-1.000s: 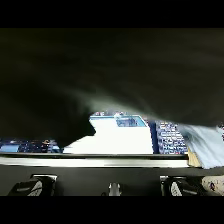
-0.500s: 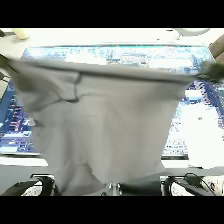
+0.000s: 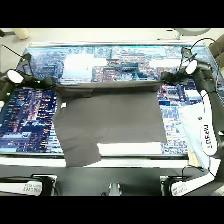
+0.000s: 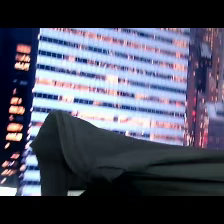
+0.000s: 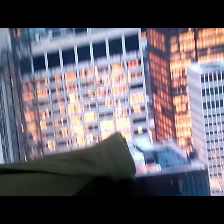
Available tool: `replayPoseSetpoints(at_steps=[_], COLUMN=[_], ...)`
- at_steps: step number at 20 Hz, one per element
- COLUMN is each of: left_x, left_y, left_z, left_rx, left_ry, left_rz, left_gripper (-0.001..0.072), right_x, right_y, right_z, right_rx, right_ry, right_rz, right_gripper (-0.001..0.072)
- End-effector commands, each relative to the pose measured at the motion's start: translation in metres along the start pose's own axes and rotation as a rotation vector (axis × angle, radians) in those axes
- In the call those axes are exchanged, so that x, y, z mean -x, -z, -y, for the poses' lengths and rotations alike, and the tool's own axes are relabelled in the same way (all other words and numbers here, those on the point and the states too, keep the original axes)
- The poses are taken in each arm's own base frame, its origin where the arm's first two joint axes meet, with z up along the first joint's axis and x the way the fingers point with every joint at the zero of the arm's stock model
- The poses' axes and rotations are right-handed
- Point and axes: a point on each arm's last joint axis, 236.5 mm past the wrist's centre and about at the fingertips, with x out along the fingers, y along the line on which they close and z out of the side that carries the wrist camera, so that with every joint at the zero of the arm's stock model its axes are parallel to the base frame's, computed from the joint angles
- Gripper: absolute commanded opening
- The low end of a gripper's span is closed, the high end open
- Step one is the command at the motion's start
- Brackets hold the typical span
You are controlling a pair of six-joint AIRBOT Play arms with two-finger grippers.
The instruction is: Fold the shirts.
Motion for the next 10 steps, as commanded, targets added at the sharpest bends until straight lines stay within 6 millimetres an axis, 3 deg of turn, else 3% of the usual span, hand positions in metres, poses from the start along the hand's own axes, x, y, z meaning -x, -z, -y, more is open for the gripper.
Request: replayPoseSetpoints(at_steps=[1,3,5,6,8,10], left_x=[-0.047,-0.050,-0.020,-0.001,0.023,0.018], left_y=[-0.013,0.001,0.010,0.028,0.087,0.139], left_z=[0.004,0.004,0.006,0.004,-0.003,-0.016], left_rx=[0.134,0.107,-0.049,-0.090,-0.127,-0.074], left_ry=[0.074,0.081,0.076,0.057,0.028,-0.026], left_rz=[0.061,0.002,-0.056,-0.140,-0.385,-0.544], left_gripper=[0.0024,0.0024,0.0023,0.0024,0.0024,0.0024], right_x=[-0.036,-0.041,-0.016,-0.001,0.019,0.016], right_y=[-0.006,0.014,0.026,0.038,0.082,0.133], right_z=[-0.003,-0.005,-0.002,0.001,0.011,0.017], right_rx=[-0.110,-0.096,0.059,0.130,0.155,0.097], right_ry=[-0.029,-0.036,-0.014,0.003,0.032,0.041], right_rz=[0.048,-0.032,-0.098,-0.158,-0.354,-0.538], right_gripper=[0.0026,0.0028,0.0029,0.0029,0.0028,0.0029])
